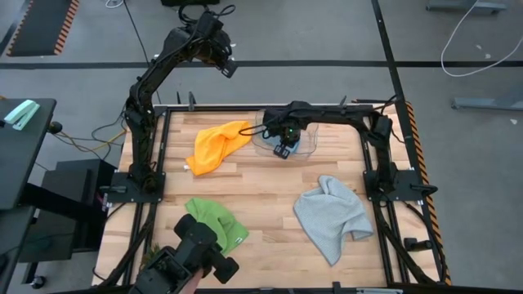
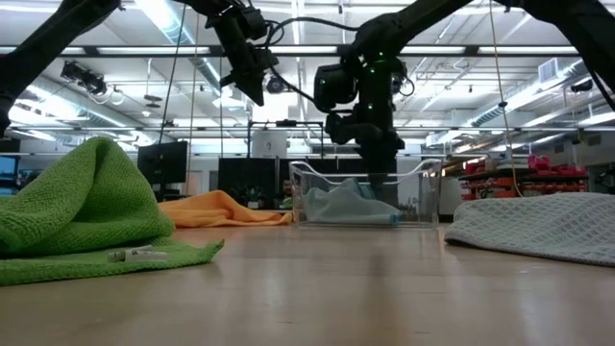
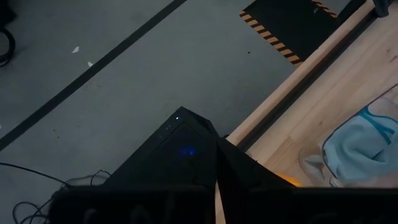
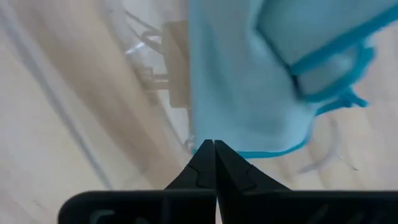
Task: Fold microfiber towels
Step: Put the blue microfiber cloth into the transparent bin
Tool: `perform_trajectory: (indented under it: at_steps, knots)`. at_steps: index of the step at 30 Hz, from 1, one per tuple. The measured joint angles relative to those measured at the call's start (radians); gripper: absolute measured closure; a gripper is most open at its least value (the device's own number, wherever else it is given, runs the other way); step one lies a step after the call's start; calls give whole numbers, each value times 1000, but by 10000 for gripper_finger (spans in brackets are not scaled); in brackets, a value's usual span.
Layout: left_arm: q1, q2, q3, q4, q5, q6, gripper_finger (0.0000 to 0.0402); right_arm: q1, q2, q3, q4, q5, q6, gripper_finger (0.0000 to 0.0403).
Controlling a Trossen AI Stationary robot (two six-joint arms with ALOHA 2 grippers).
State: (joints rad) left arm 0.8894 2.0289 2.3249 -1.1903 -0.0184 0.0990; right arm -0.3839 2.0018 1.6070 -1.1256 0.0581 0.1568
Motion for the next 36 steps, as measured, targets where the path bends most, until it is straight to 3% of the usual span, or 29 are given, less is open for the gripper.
perform_trajectory:
  at_steps: [24, 29, 36]
  knots:
    - [0, 0, 0, 12, 0, -9, 379, -48, 0, -174, 78, -30, -16, 403]
    - [0, 0, 0, 12, 0, -9, 373, -46, 0, -207, 23, -30, -19, 403]
    - [0, 0, 0, 12, 0, -9, 383, -38, 0, -135, 13, 4, -22, 403]
